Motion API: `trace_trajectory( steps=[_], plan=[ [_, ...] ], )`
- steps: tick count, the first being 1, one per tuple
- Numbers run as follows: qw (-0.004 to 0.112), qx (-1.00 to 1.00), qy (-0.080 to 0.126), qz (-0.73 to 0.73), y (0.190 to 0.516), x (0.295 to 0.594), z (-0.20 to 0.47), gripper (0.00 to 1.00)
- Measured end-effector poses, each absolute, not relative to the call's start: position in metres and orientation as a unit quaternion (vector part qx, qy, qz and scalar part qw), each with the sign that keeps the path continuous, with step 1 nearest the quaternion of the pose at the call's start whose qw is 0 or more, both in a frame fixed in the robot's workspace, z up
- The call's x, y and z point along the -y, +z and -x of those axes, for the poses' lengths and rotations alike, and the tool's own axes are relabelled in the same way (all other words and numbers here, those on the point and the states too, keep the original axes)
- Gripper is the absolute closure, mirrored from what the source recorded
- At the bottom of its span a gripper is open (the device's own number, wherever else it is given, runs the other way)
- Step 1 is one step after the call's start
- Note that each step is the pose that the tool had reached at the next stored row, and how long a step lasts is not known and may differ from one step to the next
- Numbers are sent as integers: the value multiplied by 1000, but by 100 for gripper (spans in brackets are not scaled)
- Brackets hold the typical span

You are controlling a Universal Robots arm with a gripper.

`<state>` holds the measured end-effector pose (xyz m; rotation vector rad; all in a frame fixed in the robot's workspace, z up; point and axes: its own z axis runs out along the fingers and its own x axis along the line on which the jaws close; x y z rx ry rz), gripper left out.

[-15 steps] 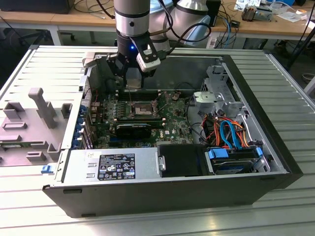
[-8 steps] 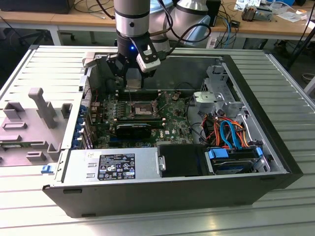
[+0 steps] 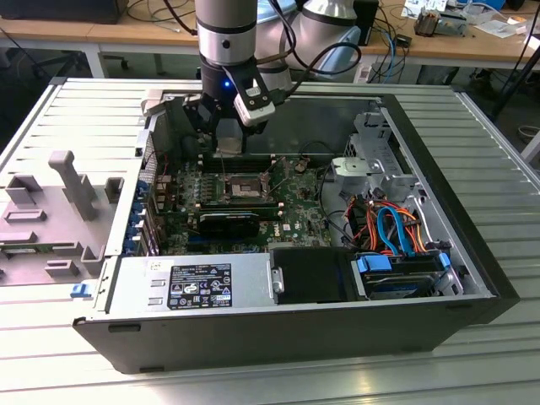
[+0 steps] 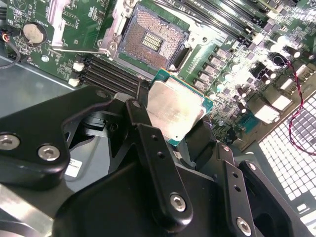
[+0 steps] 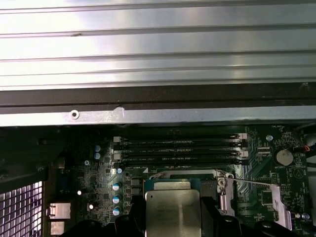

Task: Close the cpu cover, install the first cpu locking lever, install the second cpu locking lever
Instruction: 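Close the cpu cover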

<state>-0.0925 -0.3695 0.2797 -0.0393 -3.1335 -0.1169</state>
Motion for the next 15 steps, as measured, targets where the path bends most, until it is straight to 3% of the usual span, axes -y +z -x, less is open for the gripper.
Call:
trace_trajectory(
  steps=[15],
  plan=[
    [3, 999, -30, 13, 275, 370, 93, 45]
  ],
)
